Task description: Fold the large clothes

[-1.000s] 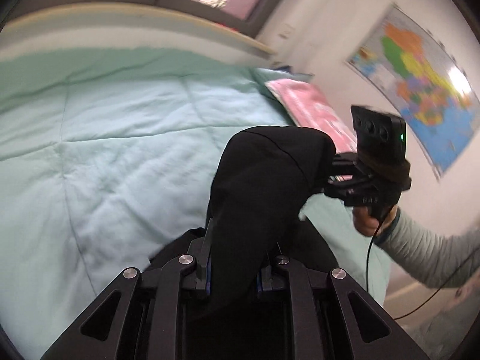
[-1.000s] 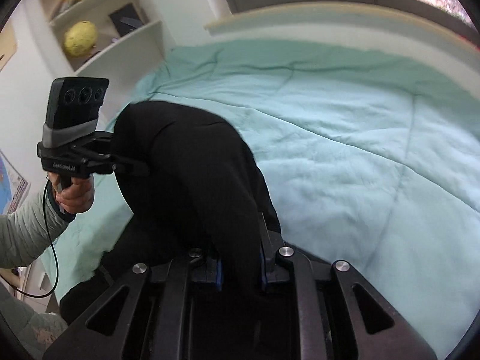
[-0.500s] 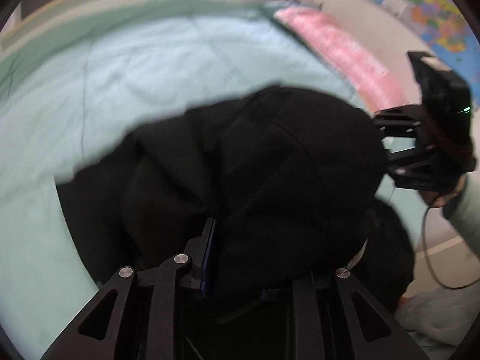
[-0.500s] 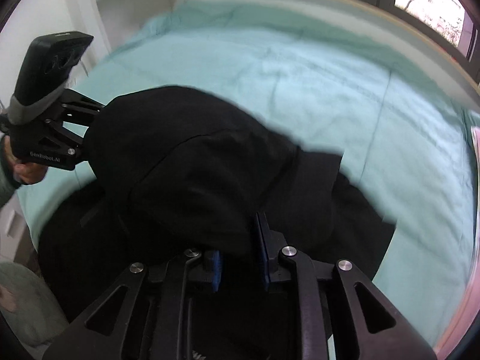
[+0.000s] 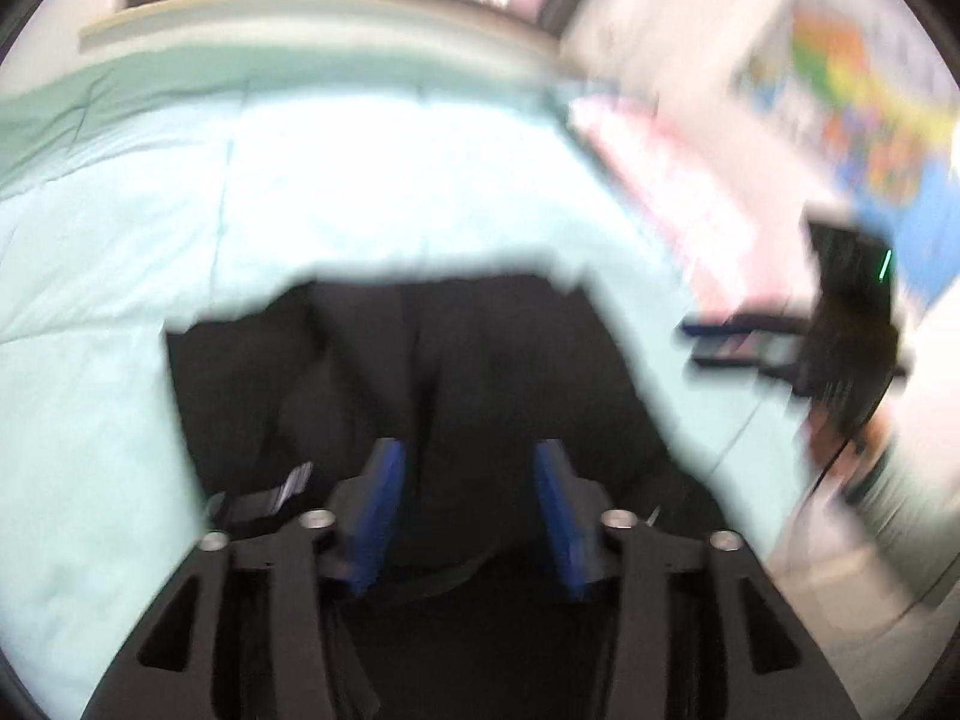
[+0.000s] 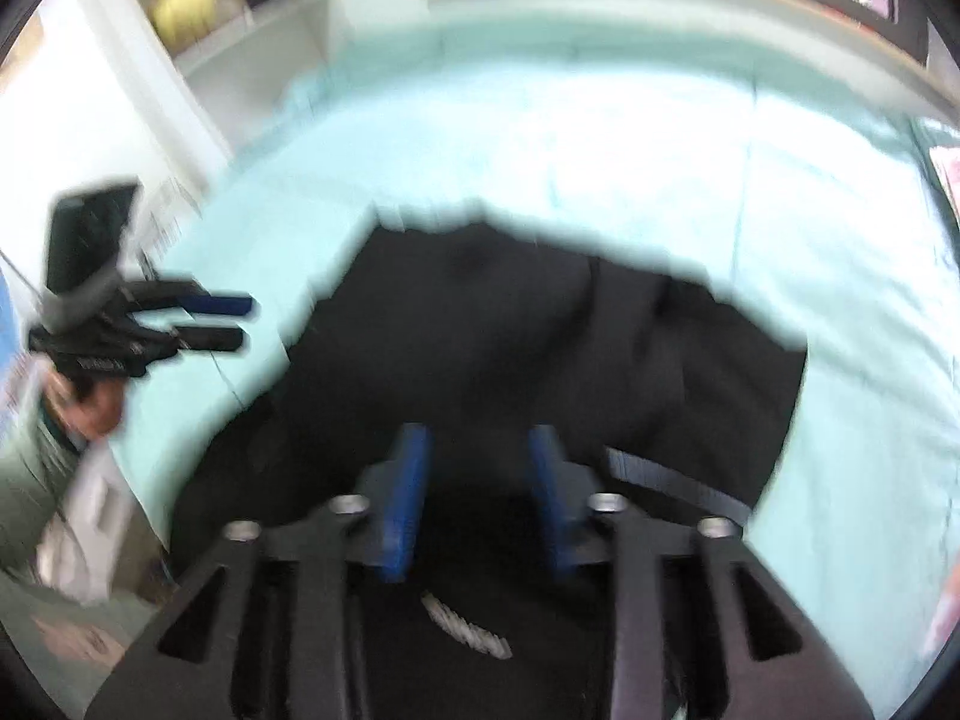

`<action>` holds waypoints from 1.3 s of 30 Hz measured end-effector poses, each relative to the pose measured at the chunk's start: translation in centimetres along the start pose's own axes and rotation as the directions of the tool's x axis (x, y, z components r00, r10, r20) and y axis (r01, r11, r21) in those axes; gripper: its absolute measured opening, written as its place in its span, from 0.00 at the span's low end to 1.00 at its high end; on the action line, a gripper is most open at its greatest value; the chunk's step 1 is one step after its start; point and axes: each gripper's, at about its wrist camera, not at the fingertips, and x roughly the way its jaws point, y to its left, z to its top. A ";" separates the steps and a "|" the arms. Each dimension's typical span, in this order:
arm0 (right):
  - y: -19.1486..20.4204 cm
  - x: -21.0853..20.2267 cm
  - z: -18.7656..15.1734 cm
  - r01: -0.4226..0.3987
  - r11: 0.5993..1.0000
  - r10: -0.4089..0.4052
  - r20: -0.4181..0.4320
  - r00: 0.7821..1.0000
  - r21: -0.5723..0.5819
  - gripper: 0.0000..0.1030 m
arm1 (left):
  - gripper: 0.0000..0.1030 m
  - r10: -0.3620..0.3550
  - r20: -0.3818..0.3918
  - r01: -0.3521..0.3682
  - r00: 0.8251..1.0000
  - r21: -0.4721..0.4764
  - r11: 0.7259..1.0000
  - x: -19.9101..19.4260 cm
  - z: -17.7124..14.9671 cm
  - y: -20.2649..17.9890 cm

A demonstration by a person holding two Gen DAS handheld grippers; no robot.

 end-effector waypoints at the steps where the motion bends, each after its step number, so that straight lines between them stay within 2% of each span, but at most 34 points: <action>1: 0.0 0.1 1.2 0.003 1.000 -0.003 0.024 1.000 0.008 0.68 | 0.58 -0.040 0.024 0.041 0.999 -0.051 0.998 0.5 1.2 0.5; 3: 0.4 1.7 3.4 0.003 0.999 -0.004 0.034 0.999 0.033 0.71 | 0.59 -0.091 0.017 0.093 0.996 -0.130 0.987 2.6 2.2 1.7; 5: 0.4 6.4 5.0 0.060 0.995 -0.057 -0.046 0.997 0.079 0.71 | 0.58 -0.072 -0.045 0.060 0.996 -0.227 0.972 6.3 1.8 3.7; 7: -0.6 11.3 4.1 0.159 0.980 -0.134 -0.195 0.972 0.121 0.68 | 0.58 -0.049 -0.127 0.011 0.991 -0.283 0.959 9.5 0.0 5.6; 9: -1.9 15.6 2.3 0.223 0.965 -0.170 -0.318 0.933 0.140 0.63 | 0.58 0.004 -0.235 -0.075 0.972 -0.296 0.952 13.0 -3.1 7.3; 10: -1.7 17.1 1.3 0.229 0.961 -0.162 -0.352 0.922 0.157 0.62 | 0.58 0.015 -0.246 -0.088 0.969 -0.289 0.953 13.8 -4.2 7.5; 11: -2.3 18.1 0.4 0.226 0.957 -0.150 -0.359 0.921 0.180 0.62 | 0.58 0.040 -0.245 -0.107 0.969 -0.264 0.959 14.4 -4.8 7.5; 12: -2.6 18.4 -0.3 0.225 0.951 -0.144 -0.340 0.929 0.211 0.62 | 0.58 0.064 -0.247 -0.126 0.967 -0.246 0.961 14.6 -5.0 7.1; 16: -2.3 17.7 -0.3 0.246 0.943 -0.168 -0.321 0.932 0.222 0.62 | 0.58 0.102 -0.248 -0.161 0.963 -0.228 0.960 14.3 -3.5 7.0; 19: -1.2 15.3 0.2 0.197 0.958 -0.139 -0.261 0.955 0.210 0.63 | 0.58 0.065 -0.208 -0.112 0.976 -0.227 0.967 11.7 -3.0 6.2; 22: 1.1 10.3 0.0 0.120 0.975 -0.089 -0.167 0.982 0.186 0.63 | 0.58 0.001 -0.131 -0.027 0.991 -0.198 0.980 7.3 -2.6 4.5; 25: 3.7 6.8 -0.9 0.081 0.989 -0.067 -0.117 0.991 0.121 0.63 | 0.58 -0.030 -0.101 0.016 0.994 -0.136 0.991 4.7 -2.8 2.3; 26: 4.8 7.2 -0.8 0.077 0.991 -0.064 -0.115 0.991 0.106 0.63 | 0.58 -0.024 -0.108 0.010 0.994 -0.125 0.992 4.7 -3.1 1.8; 28: 5.1 8.1 -2.3 0.098 0.993 -0.086 -0.157 0.984 0.072 0.63 | 0.58 0.016 -0.164 -0.036 0.986 -0.121 0.992 6.1 -3.8 1.8; 29: 4.1 9.0 -3.1 0.119 0.991 -0.106 -0.183 0.977 0.059 0.63 | 0.58 0.054 -0.213 -0.084 0.975 -0.132 0.988 7.9 -4.6 2.4; 30: 4.1 10.3 -3.7 0.147 0.988 -0.132 -0.215 0.968 0.052 0.63 | 0.58 0.067 -0.249 -0.107 0.966 -0.152 0.983 9.0 -5.6 2.8; 32: 3.1 13.0 -4.9 0.162 0.983 -0.133 -0.281 0.951 0.085 0.61 | 0.58 0.077 -0.327 -0.153 0.942 -0.213 0.965 12.1 -7.3 4.8; 34: 1.4 15.7 -6.5 0.173 0.973 -0.110 -0.349 0.931 0.155 0.62 | 0.57 0.089 -0.351 -0.183 0.932 -0.244 0.952 13.9 -8.5 5.7; 37: 1.4 15.9 -6.9 0.187 0.967 -0.120 -0.338 0.934 0.173 0.61 | 0.57 0.129 -0.357 -0.216 0.925 -0.216 0.952 13.6 -8.2 4.9; 39: 1.6 15.2 -6.7 0.191 0.967 -0.125 -0.336 0.934 0.171 0.62 | 0.57 0.139 -0.340 -0.211 0.930 -0.184 0.960 12.2 -8.0 3.9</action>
